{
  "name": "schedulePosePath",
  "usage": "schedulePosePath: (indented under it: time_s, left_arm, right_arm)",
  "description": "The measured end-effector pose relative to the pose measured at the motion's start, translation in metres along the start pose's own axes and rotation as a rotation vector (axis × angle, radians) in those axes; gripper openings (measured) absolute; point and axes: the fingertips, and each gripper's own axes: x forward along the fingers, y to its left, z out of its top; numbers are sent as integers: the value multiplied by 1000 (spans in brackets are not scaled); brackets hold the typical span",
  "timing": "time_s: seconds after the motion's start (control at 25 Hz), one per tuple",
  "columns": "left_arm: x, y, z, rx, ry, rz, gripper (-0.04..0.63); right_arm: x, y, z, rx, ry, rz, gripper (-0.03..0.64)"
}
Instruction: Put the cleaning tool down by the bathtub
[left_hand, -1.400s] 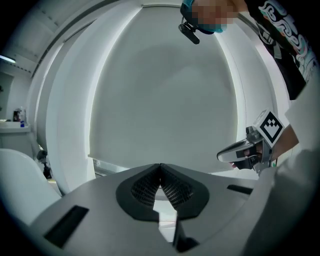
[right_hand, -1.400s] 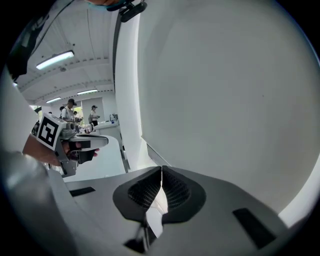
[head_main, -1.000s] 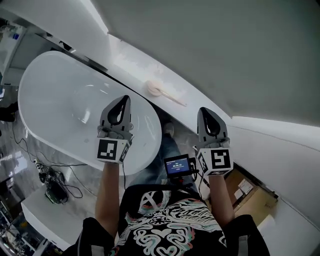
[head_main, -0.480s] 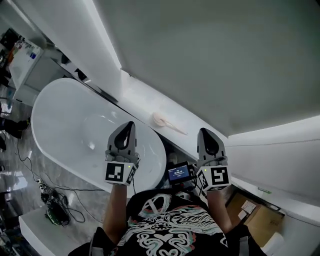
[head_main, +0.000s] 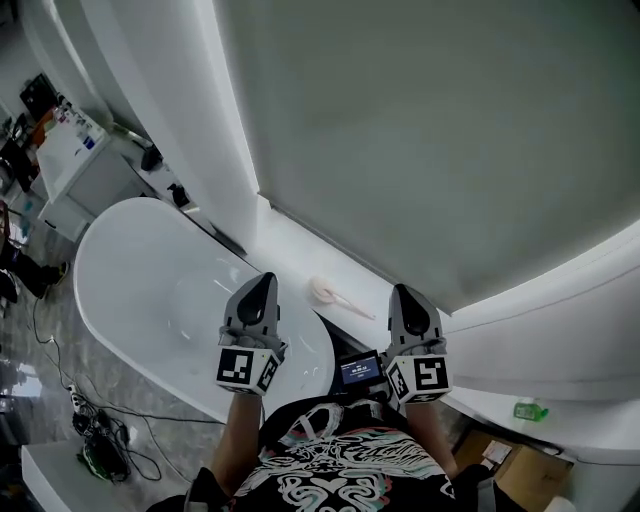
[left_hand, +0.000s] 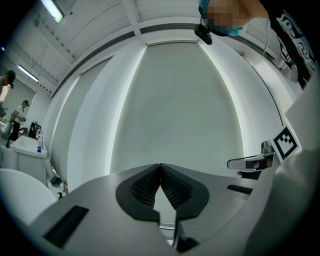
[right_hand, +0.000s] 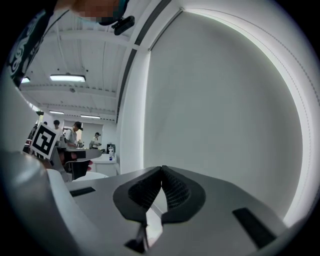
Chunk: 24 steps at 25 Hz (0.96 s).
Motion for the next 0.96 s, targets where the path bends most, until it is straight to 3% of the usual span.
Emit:
schedulePosePath:
  time_s: [0.28,0.96]
  left_arm:
    - [-12,-4,25,20,-65,1,17]
    - [-12,-17,17,37,-35,-30,17]
  right_arm:
    - [-8,9,3,-36,-16,8,28]
    - [-22,2,-2,-17,-12,-25,28]
